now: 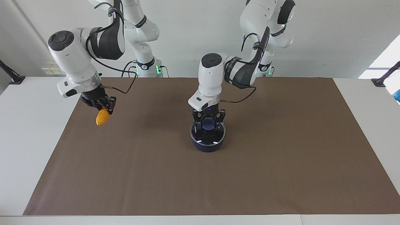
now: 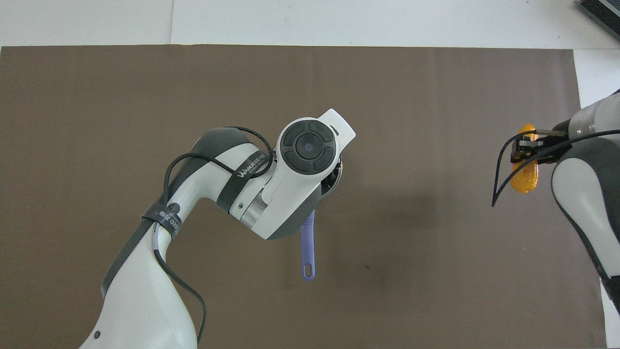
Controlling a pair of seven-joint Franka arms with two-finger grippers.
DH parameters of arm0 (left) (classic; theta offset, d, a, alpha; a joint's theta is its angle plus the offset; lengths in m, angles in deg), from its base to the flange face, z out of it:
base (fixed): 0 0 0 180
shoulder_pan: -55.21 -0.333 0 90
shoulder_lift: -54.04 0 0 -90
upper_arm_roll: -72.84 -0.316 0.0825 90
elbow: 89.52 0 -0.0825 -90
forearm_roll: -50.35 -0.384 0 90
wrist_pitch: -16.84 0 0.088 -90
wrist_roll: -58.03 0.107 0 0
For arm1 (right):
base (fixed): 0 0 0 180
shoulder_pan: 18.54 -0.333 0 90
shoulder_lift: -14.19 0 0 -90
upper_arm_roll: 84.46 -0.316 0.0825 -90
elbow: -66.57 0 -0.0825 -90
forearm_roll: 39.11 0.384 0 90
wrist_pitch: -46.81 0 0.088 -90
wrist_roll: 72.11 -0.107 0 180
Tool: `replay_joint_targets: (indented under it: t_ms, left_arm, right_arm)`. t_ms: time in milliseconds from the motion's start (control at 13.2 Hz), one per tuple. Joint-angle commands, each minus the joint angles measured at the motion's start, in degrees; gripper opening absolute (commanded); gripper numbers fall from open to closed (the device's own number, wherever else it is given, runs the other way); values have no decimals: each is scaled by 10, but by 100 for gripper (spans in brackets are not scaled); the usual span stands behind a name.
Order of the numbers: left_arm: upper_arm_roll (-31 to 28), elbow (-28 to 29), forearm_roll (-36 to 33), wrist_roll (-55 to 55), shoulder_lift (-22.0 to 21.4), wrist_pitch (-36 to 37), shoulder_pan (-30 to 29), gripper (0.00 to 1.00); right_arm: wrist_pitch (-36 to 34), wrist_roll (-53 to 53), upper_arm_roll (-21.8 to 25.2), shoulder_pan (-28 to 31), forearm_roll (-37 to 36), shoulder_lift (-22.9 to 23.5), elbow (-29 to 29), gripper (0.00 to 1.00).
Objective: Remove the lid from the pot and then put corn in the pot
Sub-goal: 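Grasp the lid knob with the left gripper while the right gripper grasps the corn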
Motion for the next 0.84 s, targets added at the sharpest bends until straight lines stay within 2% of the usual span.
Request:
replay_joint_targets:
  t_ms: [0, 152, 380, 456, 608, 760]
  left_arm:
    - [-4, 1, -11, -8, 2, -1, 3, 34]
    - [-5, -3, -12, -8, 1, 3, 4, 17]
    - [-7, -5, -38, -7, -9, 10, 4, 10]
    - [-7, -5, -39, -7, -26, 21, 3, 9]
    - [-8, -5, -40, -6, -37, 45, 9, 0]
    - [-7, -4, -39, -4, -51, 47, 10, 0]
  right_arm:
    - [-10, -18, -4, 3, 4, -7, -7, 0]
    - [-24, -18, -5, 3, 4, -10, -8, 0]
    - [-43, -18, -8, 3, 4, -13, -7, 0]
    - [-51, -18, -8, 3, 4, -13, -3, 0]
    - [-55, -19, -13, 3, 4, -25, -3, 0]
    - [-67, -20, -22, 3, 5, -30, -3, 0]
